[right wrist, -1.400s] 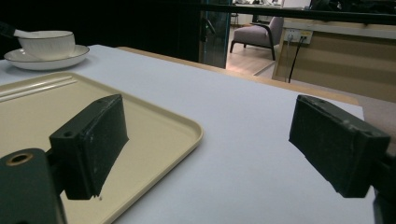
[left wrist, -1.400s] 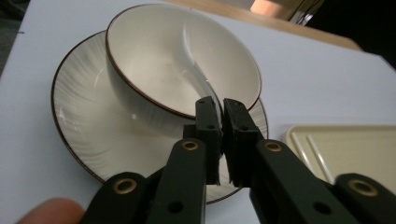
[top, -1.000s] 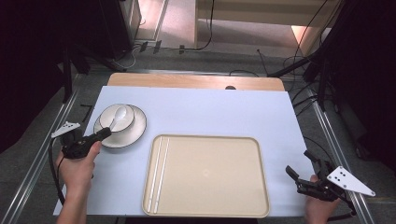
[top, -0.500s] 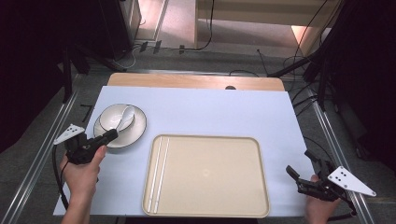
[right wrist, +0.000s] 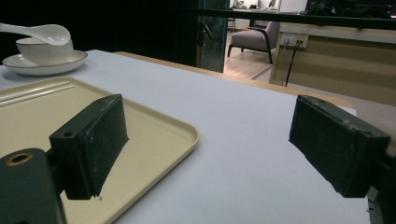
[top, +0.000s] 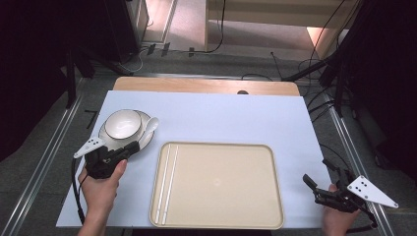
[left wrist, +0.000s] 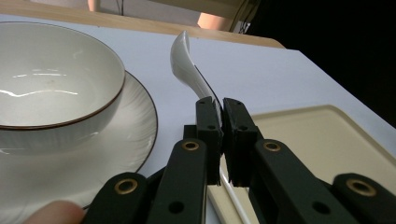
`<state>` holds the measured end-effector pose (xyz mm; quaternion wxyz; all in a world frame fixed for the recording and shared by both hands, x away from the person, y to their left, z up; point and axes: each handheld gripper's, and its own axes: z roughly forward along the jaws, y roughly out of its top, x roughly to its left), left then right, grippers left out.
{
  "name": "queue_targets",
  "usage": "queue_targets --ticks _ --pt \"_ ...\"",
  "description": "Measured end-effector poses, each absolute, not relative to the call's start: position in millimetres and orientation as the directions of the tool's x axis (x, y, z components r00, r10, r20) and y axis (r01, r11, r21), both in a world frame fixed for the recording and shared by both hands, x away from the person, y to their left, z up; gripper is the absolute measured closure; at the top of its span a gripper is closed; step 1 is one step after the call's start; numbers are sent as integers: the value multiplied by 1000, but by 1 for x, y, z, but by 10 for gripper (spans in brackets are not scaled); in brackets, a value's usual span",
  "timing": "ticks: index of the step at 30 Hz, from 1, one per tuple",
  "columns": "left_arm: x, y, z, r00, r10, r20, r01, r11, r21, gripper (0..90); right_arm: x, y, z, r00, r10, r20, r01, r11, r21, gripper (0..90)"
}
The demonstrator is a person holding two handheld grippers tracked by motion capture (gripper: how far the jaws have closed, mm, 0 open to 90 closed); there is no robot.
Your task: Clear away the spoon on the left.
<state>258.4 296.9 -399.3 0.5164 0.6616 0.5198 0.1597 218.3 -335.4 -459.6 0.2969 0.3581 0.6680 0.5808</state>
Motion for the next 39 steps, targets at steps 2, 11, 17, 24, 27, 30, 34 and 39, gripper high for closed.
queue_targets --ticks 2,11,17,24,27,30,34,39 --pt "258 295 -400 415 849 -327 522 72 850 868 218 -336 -460 -567 823 19 134 70 989 118" --pt "256 273 -404 470 822 -323 520 38 853 868 218 -337 -460 -556 831 38 132 43 990 119" --pt "254 255 -410 510 795 -328 528 11 849 868 218 -336 -460 -554 832 29 132 53 990 118" --pt "256 232 -423 548 762 -346 556 -22 831 868 218 -337 -460 -546 837 34 137 49 989 119" --pt "255 226 -428 550 754 -358 568 -24 823 868 219 -337 -460 -544 839 34 138 50 989 118" --pt "255 219 -432 557 749 -358 575 -37 818 868 219 -336 -460 -542 840 33 142 53 989 119" --pt "255 211 -436 565 744 -358 583 -53 811 868 218 -336 -460 -542 840 31 140 53 989 119" --pt "255 201 -441 569 743 -352 591 -73 803 868 219 -336 -460 -534 845 32 145 54 988 119"
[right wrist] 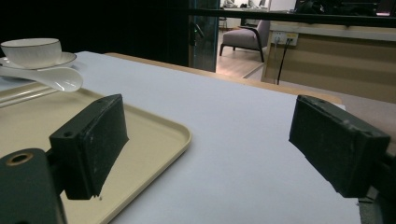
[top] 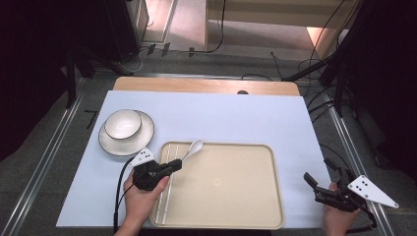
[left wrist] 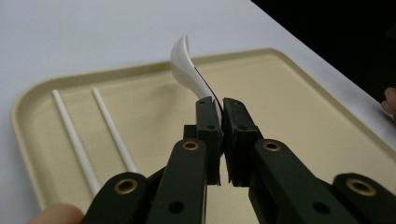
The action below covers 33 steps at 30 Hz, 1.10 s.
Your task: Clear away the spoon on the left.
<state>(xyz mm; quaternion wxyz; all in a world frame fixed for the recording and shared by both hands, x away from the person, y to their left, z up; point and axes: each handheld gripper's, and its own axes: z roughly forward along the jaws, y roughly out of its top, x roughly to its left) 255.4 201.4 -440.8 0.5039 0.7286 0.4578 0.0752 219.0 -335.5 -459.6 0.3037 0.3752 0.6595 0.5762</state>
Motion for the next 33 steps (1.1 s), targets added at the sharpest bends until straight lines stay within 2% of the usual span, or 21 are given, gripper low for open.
queue_targets --ticks 15,17,23,25,27,33 --pt "260 188 -451 547 761 -348 630 -100 770 865 220 -335 -460 -524 852 28 156 63 986 118" --pt "259 187 -453 547 773 -320 632 -132 763 855 220 -335 -460 -525 850 27 156 65 986 119" --pt "258 180 -457 548 794 -264 637 -192 746 724 220 -335 -460 -525 850 31 155 59 986 119" --pt "258 179 -457 546 800 -247 634 -201 747 712 220 -335 -460 -525 851 29 153 61 986 119" --pt "258 178 -456 540 810 -228 631 -211 746 626 220 -335 -460 -526 850 29 156 63 986 119" --pt "263 170 -454 525 830 -187 637 -237 734 593 220 -335 -460 -526 850 29 154 61 986 119"
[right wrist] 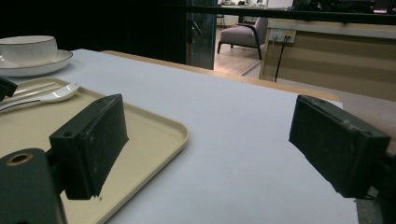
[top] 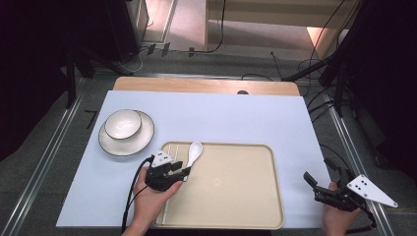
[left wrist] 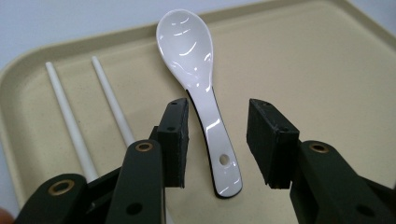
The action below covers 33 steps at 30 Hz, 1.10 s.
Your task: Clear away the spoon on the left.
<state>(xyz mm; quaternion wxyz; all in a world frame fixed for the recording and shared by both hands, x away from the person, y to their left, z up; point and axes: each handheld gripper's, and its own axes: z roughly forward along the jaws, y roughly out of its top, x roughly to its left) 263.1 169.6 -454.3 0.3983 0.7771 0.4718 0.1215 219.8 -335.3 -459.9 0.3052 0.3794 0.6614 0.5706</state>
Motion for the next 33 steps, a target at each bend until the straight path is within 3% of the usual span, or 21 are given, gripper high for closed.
queue_targets --ticks 2,3,10,13,17,33 --pt "266 165 -454 529 831 -175 643 -257 722 618 220 -335 -460 -526 850 31 155 60 986 119" --pt "269 160 -455 519 846 -122 641 -291 710 613 220 -334 -460 -528 849 27 152 63 986 118" --pt "275 150 -460 501 861 -83 662 -320 678 610 220 -334 -460 -530 847 31 154 60 986 119" --pt "275 149 -461 495 867 -63 662 -329 673 664 220 -334 -460 -531 847 31 154 60 986 118" --pt "275 151 -460 480 874 -70 675 -317 666 751 220 -335 -460 -533 845 33 155 59 986 119" --pt "266 159 -460 367 921 -133 719 -190 668 766 220 -336 -460 -532 846 36 153 54 987 119"
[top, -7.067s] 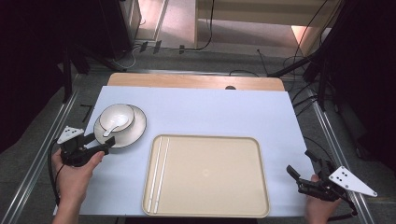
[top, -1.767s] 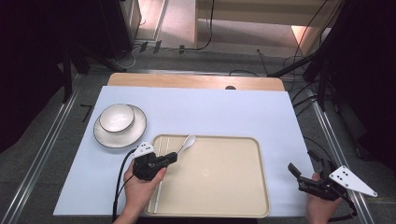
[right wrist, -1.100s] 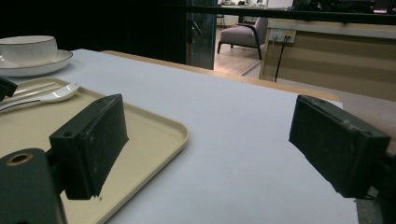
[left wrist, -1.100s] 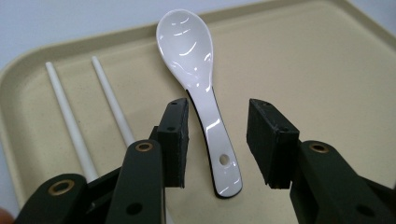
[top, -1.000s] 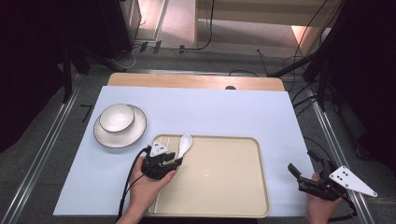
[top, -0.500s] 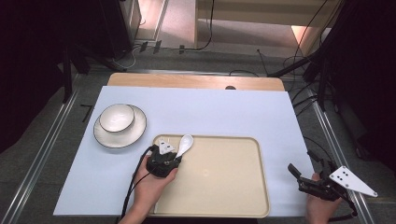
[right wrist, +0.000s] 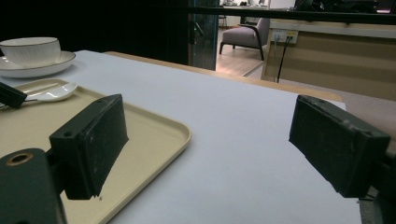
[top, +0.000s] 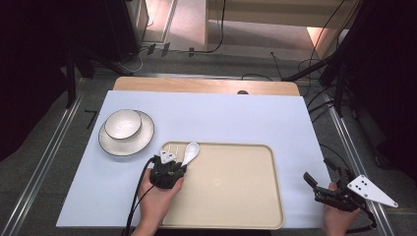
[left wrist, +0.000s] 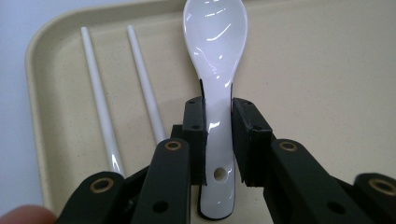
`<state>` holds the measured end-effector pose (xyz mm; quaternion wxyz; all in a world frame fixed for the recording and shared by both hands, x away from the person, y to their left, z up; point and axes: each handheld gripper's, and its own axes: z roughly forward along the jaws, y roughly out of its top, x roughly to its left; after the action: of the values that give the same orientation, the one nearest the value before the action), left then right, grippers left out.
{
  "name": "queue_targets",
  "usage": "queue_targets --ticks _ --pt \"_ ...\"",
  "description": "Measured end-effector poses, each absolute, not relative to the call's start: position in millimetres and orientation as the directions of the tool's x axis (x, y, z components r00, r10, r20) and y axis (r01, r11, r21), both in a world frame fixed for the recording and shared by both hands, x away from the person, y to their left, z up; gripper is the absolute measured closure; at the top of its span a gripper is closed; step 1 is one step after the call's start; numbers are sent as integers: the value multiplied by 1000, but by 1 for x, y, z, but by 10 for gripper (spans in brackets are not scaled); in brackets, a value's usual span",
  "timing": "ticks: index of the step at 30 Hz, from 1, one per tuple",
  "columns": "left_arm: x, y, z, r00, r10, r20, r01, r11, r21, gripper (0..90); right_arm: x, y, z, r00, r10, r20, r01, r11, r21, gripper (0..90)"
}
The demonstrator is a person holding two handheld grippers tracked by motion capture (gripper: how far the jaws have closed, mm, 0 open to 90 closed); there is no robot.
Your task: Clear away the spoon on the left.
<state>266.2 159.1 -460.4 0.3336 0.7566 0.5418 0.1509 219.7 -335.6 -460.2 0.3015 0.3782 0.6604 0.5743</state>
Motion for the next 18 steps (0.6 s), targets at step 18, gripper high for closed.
queue_targets --ticks 18 --pt "265 190 -449 380 899 -218 689 -118 715 845 219 -337 -460 -532 846 33 149 55 987 119"
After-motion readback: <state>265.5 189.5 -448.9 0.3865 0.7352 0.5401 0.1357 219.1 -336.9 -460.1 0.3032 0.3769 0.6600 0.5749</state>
